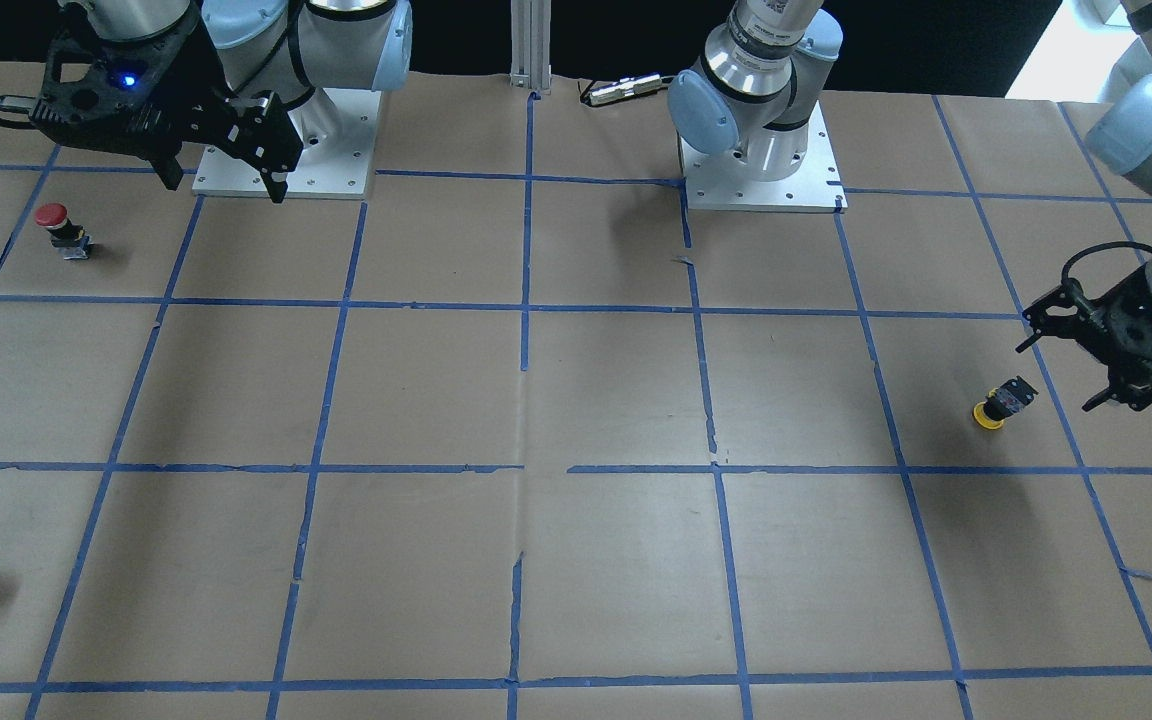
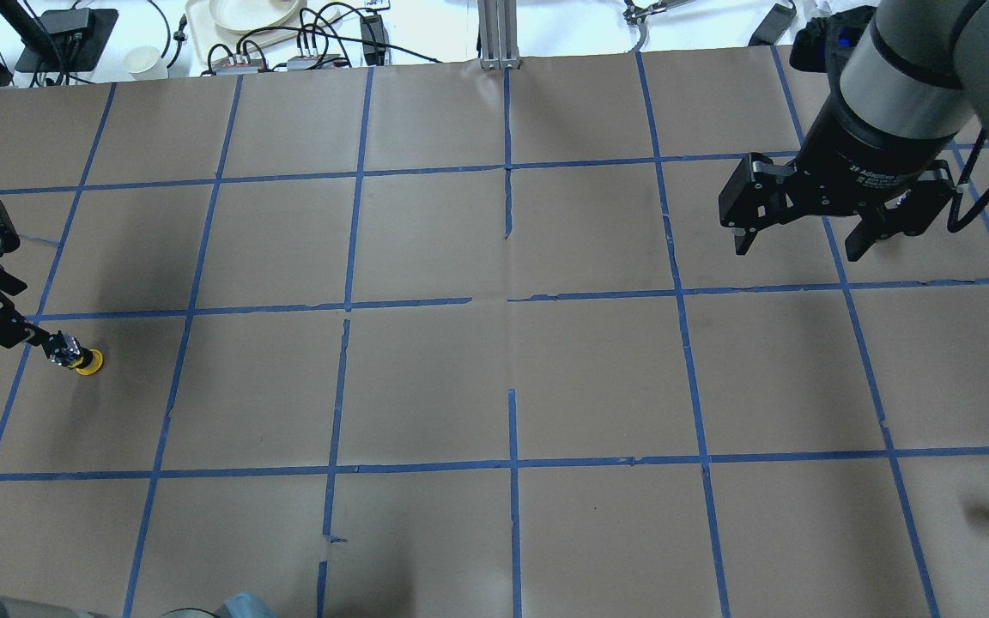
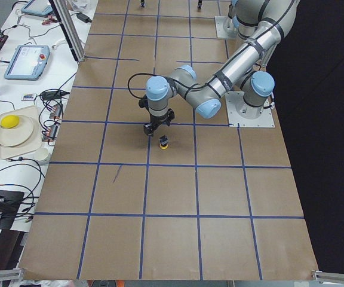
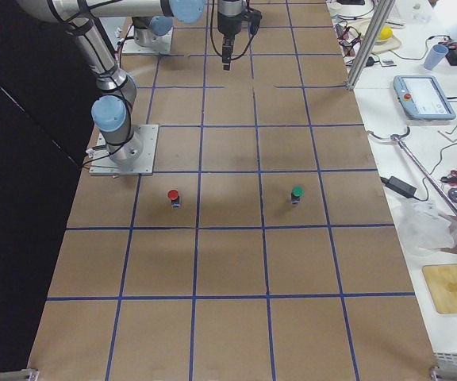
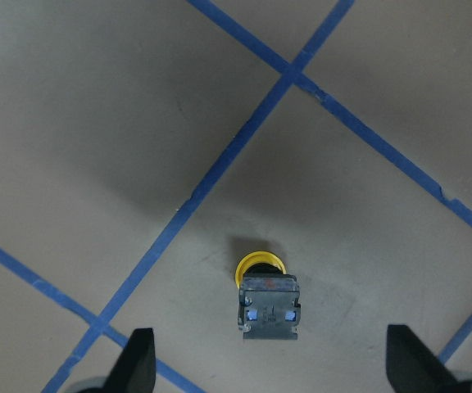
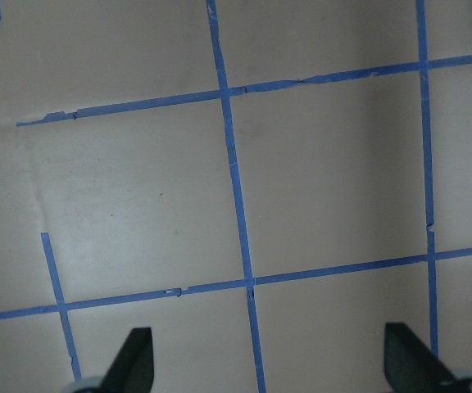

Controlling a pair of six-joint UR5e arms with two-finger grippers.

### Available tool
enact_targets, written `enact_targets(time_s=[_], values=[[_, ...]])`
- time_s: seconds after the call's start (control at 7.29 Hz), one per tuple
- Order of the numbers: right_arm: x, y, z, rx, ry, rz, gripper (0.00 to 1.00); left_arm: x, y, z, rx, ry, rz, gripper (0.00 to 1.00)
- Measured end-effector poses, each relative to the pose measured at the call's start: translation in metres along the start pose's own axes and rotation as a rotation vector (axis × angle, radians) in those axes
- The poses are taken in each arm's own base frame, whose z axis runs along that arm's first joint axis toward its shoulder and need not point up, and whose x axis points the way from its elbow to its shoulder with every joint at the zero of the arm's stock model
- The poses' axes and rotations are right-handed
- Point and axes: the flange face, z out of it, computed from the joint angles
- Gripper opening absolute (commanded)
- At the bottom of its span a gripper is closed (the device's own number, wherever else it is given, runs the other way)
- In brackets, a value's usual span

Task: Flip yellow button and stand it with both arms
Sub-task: 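Close the left gripper on the yellow button's body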

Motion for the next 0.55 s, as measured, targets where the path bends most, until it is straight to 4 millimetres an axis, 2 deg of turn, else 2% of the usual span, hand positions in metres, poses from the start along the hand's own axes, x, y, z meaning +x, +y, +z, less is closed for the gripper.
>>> enact_targets(time_s=[0.27,0.55], values=[[0.000,0.000,0.000,0.000,0.000,0.000,1.00,0.005,0.002,0.027,-0.005,-0.017,0.001,1.00],[0.000,0.000,0.000,0.000,0.001,0.000,1.00,0.008,0.003,0.044,-0.018,0.005,-0.001,0.99]])
